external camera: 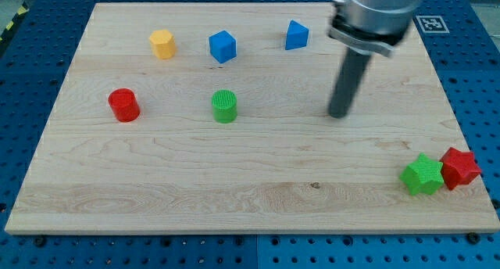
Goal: Move the green circle diagonal to the blue cube
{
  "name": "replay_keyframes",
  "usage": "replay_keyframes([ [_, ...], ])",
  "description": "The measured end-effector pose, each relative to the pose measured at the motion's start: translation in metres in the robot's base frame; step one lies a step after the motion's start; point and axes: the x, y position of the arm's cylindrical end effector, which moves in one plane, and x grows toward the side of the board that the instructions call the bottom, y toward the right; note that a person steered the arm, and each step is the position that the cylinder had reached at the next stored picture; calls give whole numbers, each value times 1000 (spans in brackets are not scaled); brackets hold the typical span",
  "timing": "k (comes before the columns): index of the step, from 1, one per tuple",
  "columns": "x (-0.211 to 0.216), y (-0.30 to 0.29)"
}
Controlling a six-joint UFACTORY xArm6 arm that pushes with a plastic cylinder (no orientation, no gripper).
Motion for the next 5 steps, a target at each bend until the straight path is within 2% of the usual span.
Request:
replay_keyframes([
  [2,-23,-175],
  [3,-4,-202],
  [4,35,-129],
  [5,45,-26],
])
